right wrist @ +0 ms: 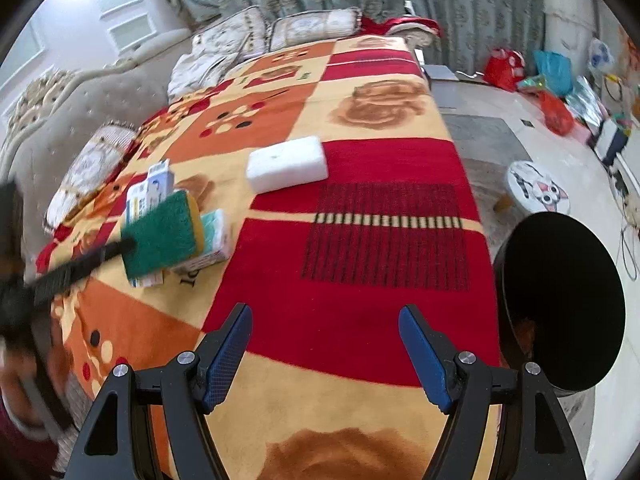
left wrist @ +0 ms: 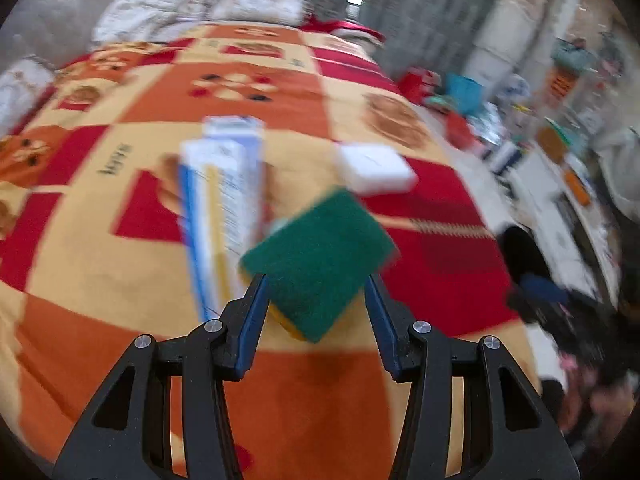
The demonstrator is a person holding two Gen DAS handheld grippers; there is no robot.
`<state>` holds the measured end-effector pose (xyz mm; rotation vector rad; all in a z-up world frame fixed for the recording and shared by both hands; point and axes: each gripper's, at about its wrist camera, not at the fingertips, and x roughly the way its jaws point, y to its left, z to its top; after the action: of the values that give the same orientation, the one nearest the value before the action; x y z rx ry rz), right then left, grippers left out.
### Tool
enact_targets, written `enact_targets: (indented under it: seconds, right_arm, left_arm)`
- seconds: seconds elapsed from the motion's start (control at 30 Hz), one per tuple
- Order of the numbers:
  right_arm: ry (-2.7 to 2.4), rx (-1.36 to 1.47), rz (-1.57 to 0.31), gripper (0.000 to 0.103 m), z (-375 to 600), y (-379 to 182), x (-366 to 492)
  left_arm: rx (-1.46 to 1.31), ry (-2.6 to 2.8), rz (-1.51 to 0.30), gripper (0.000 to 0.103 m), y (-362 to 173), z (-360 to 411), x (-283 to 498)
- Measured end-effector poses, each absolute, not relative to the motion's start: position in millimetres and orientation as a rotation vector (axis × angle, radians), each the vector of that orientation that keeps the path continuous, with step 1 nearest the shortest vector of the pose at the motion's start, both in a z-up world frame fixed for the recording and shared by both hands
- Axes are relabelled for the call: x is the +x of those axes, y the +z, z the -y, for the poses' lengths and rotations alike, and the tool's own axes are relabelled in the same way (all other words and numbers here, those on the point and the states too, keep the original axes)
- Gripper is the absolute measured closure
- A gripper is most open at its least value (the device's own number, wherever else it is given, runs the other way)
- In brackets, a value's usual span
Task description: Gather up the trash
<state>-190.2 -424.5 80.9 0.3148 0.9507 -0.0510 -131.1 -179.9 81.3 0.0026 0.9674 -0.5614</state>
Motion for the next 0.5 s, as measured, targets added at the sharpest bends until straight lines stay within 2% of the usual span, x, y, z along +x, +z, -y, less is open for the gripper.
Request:
enact_targets:
  seconds: [0.3, 0.5]
  right_arm:
    - [-0.059, 0.327, -0.939, 0.029, 427, 84, -198]
    - [-0.052, 0.31, -0.949, 0.029, 423, 81, -200]
  left_arm:
    - [0.007, -0.649, -0.905, 0.055, 109, 194, -158]
    - [0.044, -0.493, -0.86, 0.055, 103, 187, -122]
